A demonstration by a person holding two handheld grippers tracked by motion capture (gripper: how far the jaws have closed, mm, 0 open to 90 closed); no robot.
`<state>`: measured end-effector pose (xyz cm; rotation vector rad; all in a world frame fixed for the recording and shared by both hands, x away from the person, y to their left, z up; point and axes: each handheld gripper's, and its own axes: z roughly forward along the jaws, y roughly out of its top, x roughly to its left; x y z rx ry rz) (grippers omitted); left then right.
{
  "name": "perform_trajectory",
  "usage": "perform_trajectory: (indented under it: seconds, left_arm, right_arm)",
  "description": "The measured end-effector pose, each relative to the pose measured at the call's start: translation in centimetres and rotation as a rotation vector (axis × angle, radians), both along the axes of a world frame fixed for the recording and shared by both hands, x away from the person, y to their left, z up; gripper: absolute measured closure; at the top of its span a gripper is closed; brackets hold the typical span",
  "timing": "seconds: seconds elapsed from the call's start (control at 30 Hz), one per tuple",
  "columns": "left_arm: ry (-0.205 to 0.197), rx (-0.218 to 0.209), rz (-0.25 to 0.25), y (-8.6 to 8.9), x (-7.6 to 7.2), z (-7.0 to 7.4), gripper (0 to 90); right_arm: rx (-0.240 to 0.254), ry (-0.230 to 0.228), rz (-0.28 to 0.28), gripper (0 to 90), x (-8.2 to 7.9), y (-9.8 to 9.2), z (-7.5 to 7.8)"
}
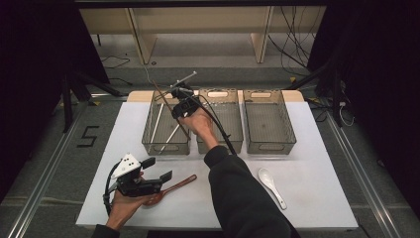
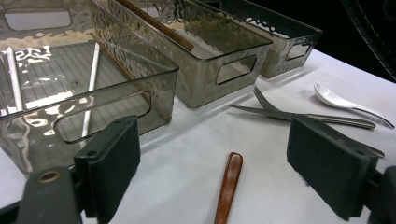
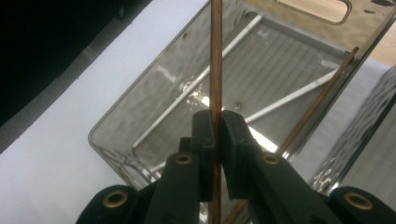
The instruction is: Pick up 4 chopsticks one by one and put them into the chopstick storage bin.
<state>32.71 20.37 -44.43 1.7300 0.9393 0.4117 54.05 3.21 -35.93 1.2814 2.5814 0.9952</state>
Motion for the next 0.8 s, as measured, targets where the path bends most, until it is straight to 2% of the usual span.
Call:
perform_trajectory:
  seconds: [0.8]
  left_arm:
    - [0.000,0.003,-0.010,-0.2,0.0,0.0,17.1]
  right_arm:
    - [0.029,0.002,-0.044,84.8,0.8,0.9,-1.4]
